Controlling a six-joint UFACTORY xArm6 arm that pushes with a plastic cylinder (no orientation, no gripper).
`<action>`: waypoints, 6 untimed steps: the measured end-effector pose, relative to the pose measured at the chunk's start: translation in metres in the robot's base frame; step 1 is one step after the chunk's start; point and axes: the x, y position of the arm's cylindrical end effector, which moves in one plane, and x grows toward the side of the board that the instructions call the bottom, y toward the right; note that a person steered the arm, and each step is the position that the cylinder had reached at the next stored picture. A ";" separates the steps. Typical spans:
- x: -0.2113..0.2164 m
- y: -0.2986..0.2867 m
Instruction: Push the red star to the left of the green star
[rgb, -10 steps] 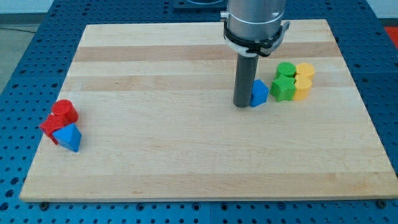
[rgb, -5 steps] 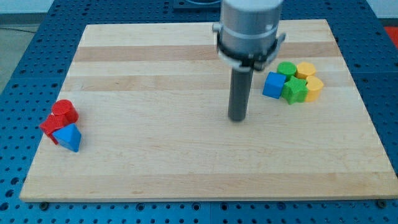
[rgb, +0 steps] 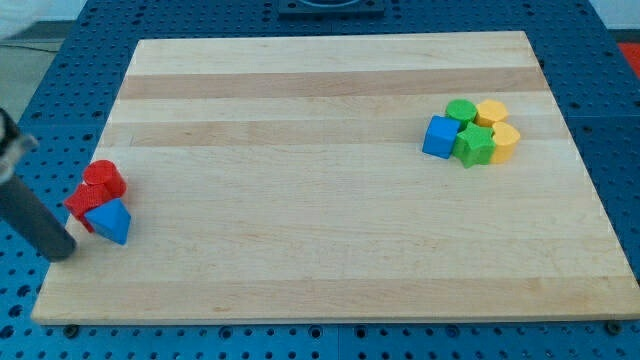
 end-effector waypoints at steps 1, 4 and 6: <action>-0.002 -0.002; -0.052 0.016; -0.078 0.069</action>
